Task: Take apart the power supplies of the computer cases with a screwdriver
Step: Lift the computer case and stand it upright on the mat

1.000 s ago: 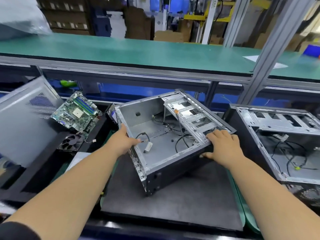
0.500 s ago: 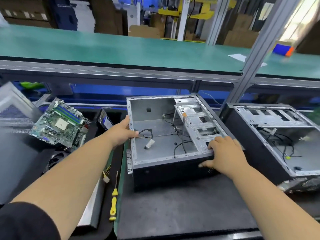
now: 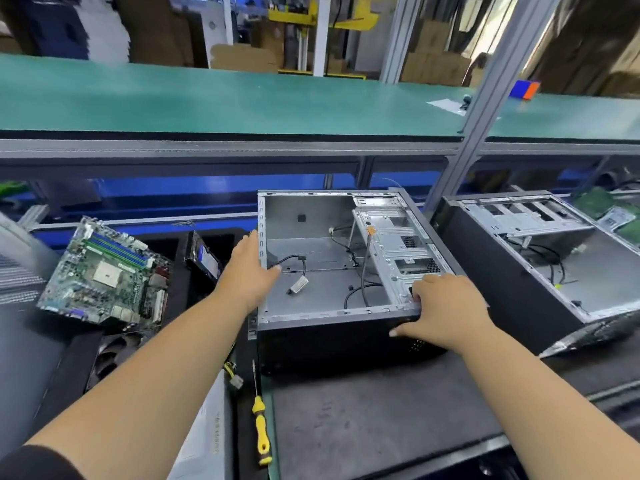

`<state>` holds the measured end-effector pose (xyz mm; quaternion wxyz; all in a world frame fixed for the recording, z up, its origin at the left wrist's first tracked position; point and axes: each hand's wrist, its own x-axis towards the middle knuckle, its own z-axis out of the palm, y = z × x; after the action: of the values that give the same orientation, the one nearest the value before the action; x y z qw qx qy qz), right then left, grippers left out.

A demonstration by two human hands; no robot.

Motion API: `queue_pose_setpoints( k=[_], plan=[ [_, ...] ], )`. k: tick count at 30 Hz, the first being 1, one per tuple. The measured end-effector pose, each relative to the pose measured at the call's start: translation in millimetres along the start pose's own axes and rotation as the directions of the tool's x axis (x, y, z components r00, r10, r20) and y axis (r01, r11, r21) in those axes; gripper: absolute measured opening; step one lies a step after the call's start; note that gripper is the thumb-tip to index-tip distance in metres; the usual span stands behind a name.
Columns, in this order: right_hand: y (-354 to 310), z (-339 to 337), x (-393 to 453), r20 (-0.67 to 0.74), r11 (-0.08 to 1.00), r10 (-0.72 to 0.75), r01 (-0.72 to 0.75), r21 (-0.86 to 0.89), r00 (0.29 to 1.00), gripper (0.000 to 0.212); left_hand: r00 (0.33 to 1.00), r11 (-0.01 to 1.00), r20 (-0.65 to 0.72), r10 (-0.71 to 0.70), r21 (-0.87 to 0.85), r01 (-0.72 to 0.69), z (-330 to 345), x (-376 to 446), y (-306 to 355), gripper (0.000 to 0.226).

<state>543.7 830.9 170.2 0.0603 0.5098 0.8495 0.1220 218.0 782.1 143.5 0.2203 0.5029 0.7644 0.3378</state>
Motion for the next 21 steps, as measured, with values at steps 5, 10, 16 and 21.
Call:
queue_pose_setpoints(
  k=[5,10,16,21],
  plan=[
    [-27.2,-5.6,-2.3,0.009,1.000,0.004,-0.004,-0.010,1.000,0.080,0.998,0.970,0.053,-0.021,0.244,0.008,-3.3,-10.9,1.4,0.089],
    [-55.5,-8.6,-12.1,0.030,0.994,0.108,-0.108,-0.010,0.994,0.080,0.999,0.933,0.035,0.040,0.355,-0.050,-7.5,-21.7,6.6,0.085],
    [-92.6,-14.5,-10.3,0.103,0.987,0.151,-0.155,0.030,0.983,0.080,0.992,0.932,0.037,0.119,0.339,-0.125,-3.2,-29.5,4.4,0.073],
    [-79.5,-17.5,-2.5,0.207,0.988,0.044,-0.073,0.136,0.977,0.085,0.996,0.945,-0.036,0.086,0.318,-0.070,5.9,-31.9,5.5,0.073]
  ],
)
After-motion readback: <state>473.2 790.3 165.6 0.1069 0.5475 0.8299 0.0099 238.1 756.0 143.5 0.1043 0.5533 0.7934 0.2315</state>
